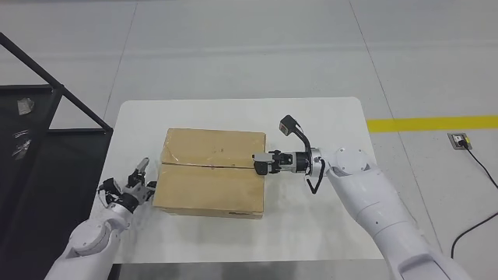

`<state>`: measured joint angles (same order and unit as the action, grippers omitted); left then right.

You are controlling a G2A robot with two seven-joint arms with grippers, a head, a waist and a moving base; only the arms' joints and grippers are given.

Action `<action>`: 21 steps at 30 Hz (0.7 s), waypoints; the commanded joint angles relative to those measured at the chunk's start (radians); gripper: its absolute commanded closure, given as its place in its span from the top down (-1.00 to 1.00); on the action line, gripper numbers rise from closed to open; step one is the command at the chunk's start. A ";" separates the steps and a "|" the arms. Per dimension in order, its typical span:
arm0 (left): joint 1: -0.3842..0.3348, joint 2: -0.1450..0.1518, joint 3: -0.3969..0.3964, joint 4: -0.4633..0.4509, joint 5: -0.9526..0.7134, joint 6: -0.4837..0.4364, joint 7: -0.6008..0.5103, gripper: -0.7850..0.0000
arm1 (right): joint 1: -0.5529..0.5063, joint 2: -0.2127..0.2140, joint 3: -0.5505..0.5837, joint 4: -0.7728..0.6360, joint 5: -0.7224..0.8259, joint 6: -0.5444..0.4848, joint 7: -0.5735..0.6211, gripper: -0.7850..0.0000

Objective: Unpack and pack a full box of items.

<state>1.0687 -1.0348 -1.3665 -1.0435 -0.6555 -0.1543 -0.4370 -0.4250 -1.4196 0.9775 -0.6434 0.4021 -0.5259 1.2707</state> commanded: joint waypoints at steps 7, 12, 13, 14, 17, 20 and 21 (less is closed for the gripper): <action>-0.018 -0.007 -0.026 0.050 -0.008 -0.048 0.018 1.00 | 0.000 0.000 0.000 0.000 0.000 0.000 0.000 1.00; -0.009 0.006 -0.076 0.066 0.028 -0.057 -0.003 1.00 | 0.000 0.000 0.000 0.000 0.000 0.000 0.000 1.00; -0.005 0.008 -0.085 0.065 0.030 -0.055 -0.013 1.00 | 0.000 0.000 0.000 0.000 0.000 0.000 0.000 1.00; 0.002 0.011 -0.094 0.058 0.032 -0.052 -0.037 1.00 | 0.000 0.000 0.000 0.000 0.000 0.000 0.000 1.00; 0.026 0.015 -0.110 0.031 0.025 -0.037 -0.105 1.00 | 0.000 0.000 0.000 0.000 0.000 0.000 0.000 1.00; 0.056 0.020 -0.126 -0.008 0.027 -0.029 -0.160 1.00 | 0.000 0.000 0.000 0.000 0.000 0.000 0.000 1.00; 0.063 0.021 -0.130 -0.017 0.027 -0.028 -0.169 1.00 | 0.000 0.000 0.000 0.000 0.000 0.000 0.000 1.00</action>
<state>1.1214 -1.0148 -1.4917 -1.0475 -0.6290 -0.1839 -0.5914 -0.4250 -1.4196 0.9775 -0.6434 0.4021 -0.5259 1.2707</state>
